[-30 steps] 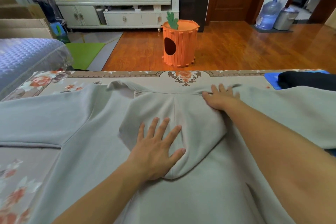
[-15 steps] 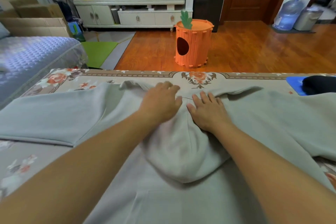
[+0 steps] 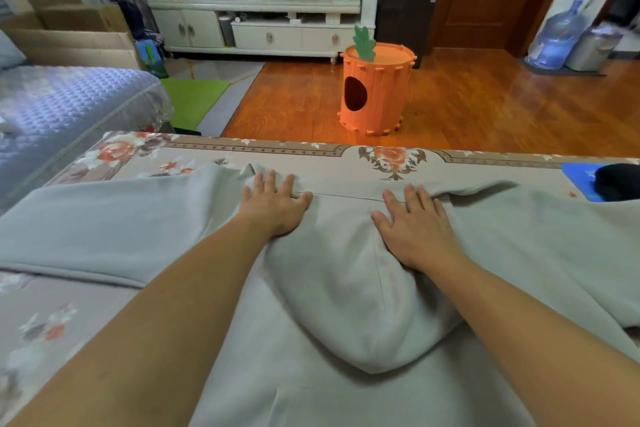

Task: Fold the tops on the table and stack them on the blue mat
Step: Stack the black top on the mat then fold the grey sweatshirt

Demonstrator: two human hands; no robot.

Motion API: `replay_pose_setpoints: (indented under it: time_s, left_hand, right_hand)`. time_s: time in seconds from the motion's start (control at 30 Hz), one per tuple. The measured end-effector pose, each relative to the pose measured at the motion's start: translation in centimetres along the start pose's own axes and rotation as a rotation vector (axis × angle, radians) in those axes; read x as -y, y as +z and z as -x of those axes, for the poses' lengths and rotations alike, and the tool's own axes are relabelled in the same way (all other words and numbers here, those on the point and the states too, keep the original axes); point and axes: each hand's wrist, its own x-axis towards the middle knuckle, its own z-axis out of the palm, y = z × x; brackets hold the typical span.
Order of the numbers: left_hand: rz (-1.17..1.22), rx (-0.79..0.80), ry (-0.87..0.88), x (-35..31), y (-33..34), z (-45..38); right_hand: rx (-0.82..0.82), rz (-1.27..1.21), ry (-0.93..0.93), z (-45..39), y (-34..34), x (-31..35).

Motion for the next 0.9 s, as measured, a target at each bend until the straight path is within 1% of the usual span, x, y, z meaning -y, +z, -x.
replay_pose_setpoints:
  time_s: [0.07,0.1,0.17,0.2,0.23,0.27,0.3,0.37,0.4,0.43,0.47,0.53,0.57,0.63,0.7,0.8,0.9]
  left_hand:
    - [0.05,-0.032,-0.024,0.4,-0.9,1.8]
    - [0.081,-0.094,-0.008,1.4,-1.3,3.7]
    - [0.173,-0.291,0.049,5.5,-1.7,8.9]
    - [0.249,-0.38,0.047,8.5,-1.8,11.8]
    - [0.361,-0.444,-0.001,11.9,-1.8,14.4]
    - [0.53,-0.484,-0.109,15.2,-2.2,16.9]
    - [0.76,-0.504,-0.247,18.2,-2.7,18.8]
    - [1.261,-0.582,-0.497,23.0,-4.3,21.4]
    - [1.489,-0.608,-0.61,25.1,-5.0,21.7]
    - [1.673,-0.594,-0.699,26.9,-5.6,21.6]
    - [1.807,-0.556,-0.748,28.6,-5.9,21.1]
    - [1.986,-0.469,-0.794,30.3,-7.0,20.1]
    - [2.038,-0.461,-0.808,31.1,-7.4,19.0]
    - [2.111,-0.472,-0.814,31.9,-8.2,16.7]
    - [2.138,-0.542,-0.829,32.1,-8.9,14.6]
    - [2.04,-0.665,-0.889,33.0,-9.2,11.9]
    - [2.085,-0.64,-0.804,34.5,-9.1,10.3]
  right_hand:
    - [0.055,0.001,0.019,-0.3,-0.5,0.2]
    - [0.089,0.006,0.019,-0.4,-0.6,0.3]
    - [0.158,0.029,0.044,-0.7,-0.9,0.7]
    - [0.195,0.058,0.07,-0.8,-1.3,1.0]
    - [0.214,0.096,0.096,-1.1,-1.9,1.5]
    - [0.202,0.137,0.108,-1.3,-2.5,2.4]
    - [0.142,0.161,0.095,-1.4,-3.1,3.8]
    - [-0.039,0.11,-0.041,-1.6,-3.6,7.9]
    - [-0.08,0.055,-0.136,-1.5,-3.5,10.5]
    - [-0.06,0.014,-0.219,-1.2,-3.1,13.2]
    - [-0.014,-0.02,-0.271,-0.9,-2.4,15.6]
    - [0.074,-0.04,-0.282,0.1,-0.2,18.7]
    - [0.071,-0.022,-0.275,0.4,1.1,19.2]
    - [-0.025,0.052,-0.292,1.3,2.3,19.2]
    - [-0.079,0.062,-0.308,1.2,2.9,18.7]
    - [-0.11,0.039,-0.33,0.7,3.2,18.1]
    - [-0.13,0.046,-0.34,0.3,3.8,17.7]
